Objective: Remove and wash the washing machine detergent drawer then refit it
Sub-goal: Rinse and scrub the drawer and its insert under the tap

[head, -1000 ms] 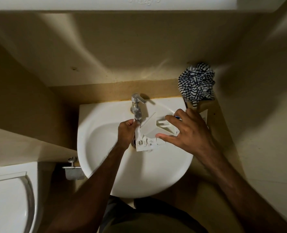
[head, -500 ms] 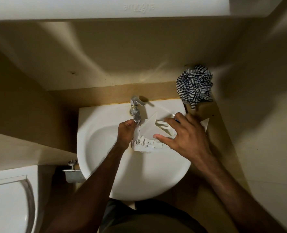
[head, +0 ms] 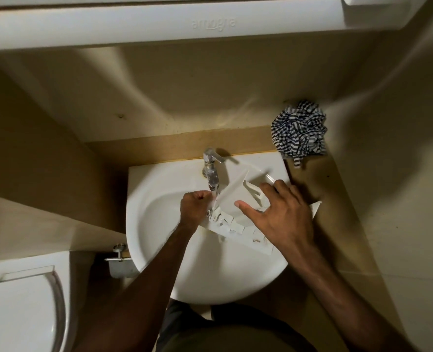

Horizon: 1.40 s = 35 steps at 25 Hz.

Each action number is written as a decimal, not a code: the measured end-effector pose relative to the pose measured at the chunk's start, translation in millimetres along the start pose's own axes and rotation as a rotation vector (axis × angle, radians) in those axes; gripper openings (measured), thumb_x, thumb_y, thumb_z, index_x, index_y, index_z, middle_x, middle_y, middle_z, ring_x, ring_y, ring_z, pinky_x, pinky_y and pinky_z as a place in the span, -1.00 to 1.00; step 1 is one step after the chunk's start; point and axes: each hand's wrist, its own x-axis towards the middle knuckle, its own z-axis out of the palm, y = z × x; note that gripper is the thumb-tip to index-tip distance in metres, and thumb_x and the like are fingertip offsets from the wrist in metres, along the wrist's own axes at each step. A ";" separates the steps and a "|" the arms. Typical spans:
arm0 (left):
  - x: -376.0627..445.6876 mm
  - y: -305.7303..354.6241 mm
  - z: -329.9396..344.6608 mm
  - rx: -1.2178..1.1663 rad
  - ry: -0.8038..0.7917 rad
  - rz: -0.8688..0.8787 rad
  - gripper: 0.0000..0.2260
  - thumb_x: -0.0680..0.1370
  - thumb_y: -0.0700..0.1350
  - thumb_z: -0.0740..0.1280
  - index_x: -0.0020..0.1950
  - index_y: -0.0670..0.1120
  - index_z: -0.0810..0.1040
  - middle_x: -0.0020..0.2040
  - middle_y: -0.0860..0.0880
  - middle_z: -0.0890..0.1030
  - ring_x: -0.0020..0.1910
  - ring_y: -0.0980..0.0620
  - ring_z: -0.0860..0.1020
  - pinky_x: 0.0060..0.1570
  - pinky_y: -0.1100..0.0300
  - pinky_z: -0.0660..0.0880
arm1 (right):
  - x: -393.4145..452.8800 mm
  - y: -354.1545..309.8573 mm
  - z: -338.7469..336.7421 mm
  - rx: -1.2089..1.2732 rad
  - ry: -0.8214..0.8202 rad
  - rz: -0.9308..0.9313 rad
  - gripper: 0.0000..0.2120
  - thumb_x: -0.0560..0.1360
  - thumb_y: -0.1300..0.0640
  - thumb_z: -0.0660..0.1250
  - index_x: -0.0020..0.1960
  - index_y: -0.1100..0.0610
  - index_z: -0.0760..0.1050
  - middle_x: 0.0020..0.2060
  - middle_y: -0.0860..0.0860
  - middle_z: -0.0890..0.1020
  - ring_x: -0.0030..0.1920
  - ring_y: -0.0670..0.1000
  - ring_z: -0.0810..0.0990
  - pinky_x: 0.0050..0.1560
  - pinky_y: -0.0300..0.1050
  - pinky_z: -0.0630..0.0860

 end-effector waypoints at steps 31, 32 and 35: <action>-7.2 -10.0 11.3 -0.616 -0.048 -0.365 -0.69 0.62 0.08 0.43 0.08 -0.17 0.69 0.02 -0.16 0.77 -0.05 -0.10 0.73 -0.04 0.03 0.67 | 4.8 -13.5 -19.4 -0.011 -0.252 0.239 -0.42 0.47 -0.32 0.43 0.19 0.16 0.62 -0.03 0.13 0.70 -0.07 0.28 0.68 -0.16 0.00 0.53; -8.0 -10.4 14.8 -0.604 -0.044 -0.372 -0.67 0.62 0.11 0.43 0.06 -0.17 0.69 0.00 -0.16 0.77 -0.06 -0.10 0.73 -0.03 0.02 0.67 | 6.3 -15.4 -19.9 -0.020 -0.297 0.247 -0.41 0.48 -0.34 0.39 0.24 0.13 0.59 0.03 0.11 0.69 -0.02 0.26 0.68 -0.11 0.00 0.53; -9.3 -14.3 18.8 -0.579 -0.093 -0.376 -0.60 0.65 0.15 0.35 0.14 -0.19 0.67 0.00 -0.16 0.77 -0.05 -0.13 0.74 -0.09 0.02 0.68 | 6.9 -19.7 -22.7 -0.031 -0.377 0.235 -0.41 0.49 -0.38 0.31 0.31 0.03 0.52 0.12 0.03 0.65 0.08 0.19 0.67 -0.03 -0.03 0.52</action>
